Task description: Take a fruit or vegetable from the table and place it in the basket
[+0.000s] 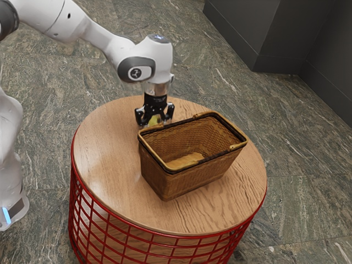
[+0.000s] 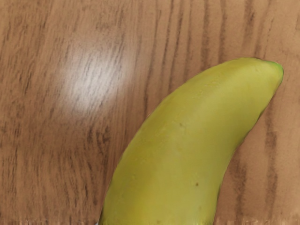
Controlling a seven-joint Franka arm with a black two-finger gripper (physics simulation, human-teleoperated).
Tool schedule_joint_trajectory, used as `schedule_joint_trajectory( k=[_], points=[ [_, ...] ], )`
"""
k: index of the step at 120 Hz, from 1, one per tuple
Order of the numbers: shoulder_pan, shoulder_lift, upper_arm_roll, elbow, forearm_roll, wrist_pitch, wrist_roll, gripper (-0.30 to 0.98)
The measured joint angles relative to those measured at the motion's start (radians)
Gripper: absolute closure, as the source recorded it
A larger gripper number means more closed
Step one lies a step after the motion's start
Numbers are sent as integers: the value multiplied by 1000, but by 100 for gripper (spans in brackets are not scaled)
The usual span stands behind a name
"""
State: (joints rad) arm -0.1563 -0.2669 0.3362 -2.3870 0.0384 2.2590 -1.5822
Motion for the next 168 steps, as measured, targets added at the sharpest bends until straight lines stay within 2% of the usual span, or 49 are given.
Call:
schedule_joint_trajectory(
  k=[20,50,81,109,163,168],
  points=[
    [1,-88,0,4,8,-46,8,51],
    [36,-193,-29,74,65,-140,21,51],
    [38,-193,-199,229,74,-255,32,51],
    [38,-175,-356,290,62,-324,39,53],
    [36,-157,-467,304,36,-359,48,54],
    [37,-155,-469,304,35,-356,49,46]
  ],
)
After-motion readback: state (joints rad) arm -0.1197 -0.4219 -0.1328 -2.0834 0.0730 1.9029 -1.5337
